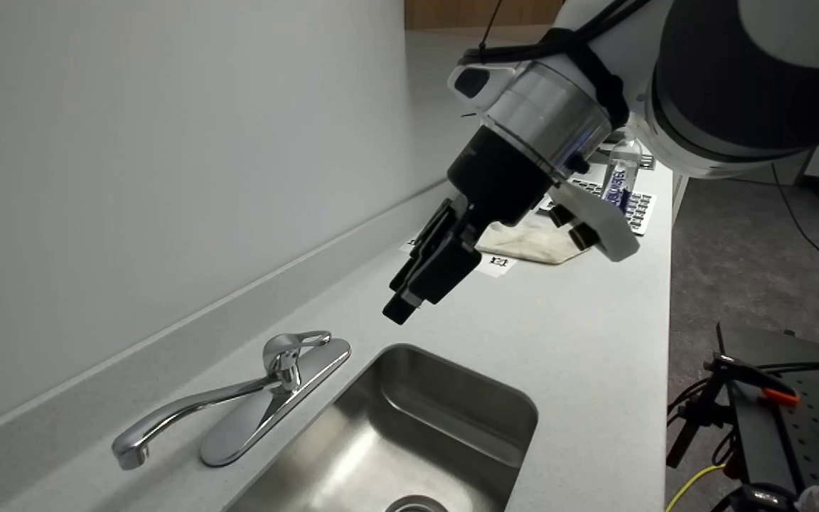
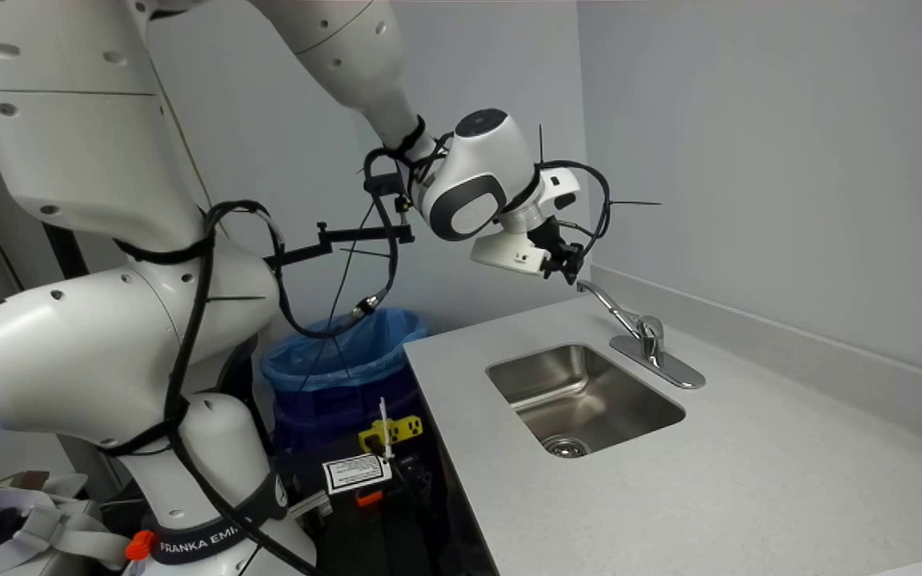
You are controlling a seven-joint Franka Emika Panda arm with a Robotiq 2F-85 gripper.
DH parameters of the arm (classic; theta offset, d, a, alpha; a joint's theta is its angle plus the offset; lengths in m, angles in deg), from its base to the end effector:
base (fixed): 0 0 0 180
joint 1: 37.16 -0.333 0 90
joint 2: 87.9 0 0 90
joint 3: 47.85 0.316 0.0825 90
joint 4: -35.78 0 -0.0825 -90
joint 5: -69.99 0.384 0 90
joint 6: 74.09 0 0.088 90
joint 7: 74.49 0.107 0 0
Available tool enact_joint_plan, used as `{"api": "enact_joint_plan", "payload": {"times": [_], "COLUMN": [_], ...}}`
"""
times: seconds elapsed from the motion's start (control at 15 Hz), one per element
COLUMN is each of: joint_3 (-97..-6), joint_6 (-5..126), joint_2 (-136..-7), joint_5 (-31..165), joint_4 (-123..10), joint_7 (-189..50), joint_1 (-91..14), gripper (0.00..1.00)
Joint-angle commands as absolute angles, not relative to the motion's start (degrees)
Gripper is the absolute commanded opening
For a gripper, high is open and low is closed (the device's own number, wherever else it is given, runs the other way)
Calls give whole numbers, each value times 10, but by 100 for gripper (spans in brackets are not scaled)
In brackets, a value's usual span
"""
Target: Move the faucet to the left
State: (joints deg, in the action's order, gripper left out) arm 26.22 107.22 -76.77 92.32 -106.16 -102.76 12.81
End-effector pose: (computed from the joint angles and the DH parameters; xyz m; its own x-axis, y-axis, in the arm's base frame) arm 0.4860 0.1764 0.3322 0.7378 0.3178 0.5955 0.4715 -0.8740 -0.1177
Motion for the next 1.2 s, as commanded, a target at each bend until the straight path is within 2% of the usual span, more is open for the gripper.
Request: {"api": "enact_joint_plan", "payload": {"times": [0.0,0.13,0.2,1.13], "joint_3": [280,280,279,266], "joint_6": [1040,1031,1028,1047], "joint_2": [-803,-807,-809,-798], "joint_5": [935,934,934,923], "joint_4": [-1054,-1048,-1047,-1046], "joint_7": [-1016,-1015,-1015,-1014], "joint_1": [153,157,157,146], "gripper": [87,99,100,100]}}
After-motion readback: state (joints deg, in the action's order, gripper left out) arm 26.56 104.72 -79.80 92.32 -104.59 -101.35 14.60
